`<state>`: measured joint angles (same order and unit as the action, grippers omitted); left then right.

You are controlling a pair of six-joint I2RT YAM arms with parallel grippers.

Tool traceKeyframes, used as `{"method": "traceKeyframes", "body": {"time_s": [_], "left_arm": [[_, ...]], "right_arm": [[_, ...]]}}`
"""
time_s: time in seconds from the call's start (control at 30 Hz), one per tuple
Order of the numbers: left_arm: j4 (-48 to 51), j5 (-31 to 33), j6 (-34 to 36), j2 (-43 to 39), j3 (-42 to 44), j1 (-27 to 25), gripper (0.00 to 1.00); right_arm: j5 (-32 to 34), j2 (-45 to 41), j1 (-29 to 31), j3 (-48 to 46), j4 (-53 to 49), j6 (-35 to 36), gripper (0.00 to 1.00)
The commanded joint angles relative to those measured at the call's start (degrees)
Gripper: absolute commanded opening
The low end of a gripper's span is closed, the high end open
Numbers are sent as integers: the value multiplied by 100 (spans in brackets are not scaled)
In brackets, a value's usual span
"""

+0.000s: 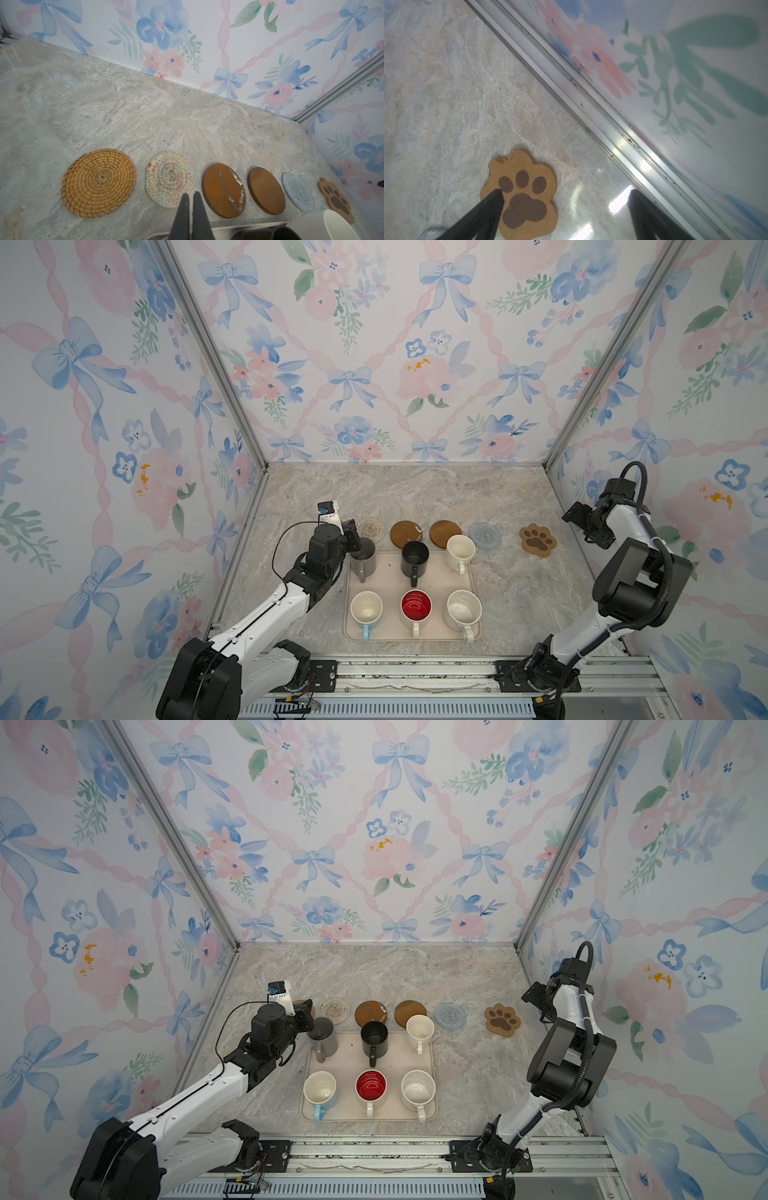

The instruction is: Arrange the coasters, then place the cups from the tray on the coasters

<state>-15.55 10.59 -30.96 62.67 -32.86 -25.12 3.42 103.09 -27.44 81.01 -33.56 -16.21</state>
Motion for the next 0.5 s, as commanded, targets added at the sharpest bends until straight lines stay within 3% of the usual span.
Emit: {"method": "traceKeyframes", "body": {"time_s": [0.0, 0.1, 0.47], "left_arm": [[-132, -291, -98, 323, -296, -65, 0], [-124, -392, -77, 667, -561, -158, 0], [-132, -320, 97, 1058, -1048, -445, 0]], "right_arm": [[364, 390, 9, 694, -104, 145, 97], [-114, 1167, -112, 1638, -783, 107, 97], [-473, 1580, -54, 2009, -744, 79, 97]]}}
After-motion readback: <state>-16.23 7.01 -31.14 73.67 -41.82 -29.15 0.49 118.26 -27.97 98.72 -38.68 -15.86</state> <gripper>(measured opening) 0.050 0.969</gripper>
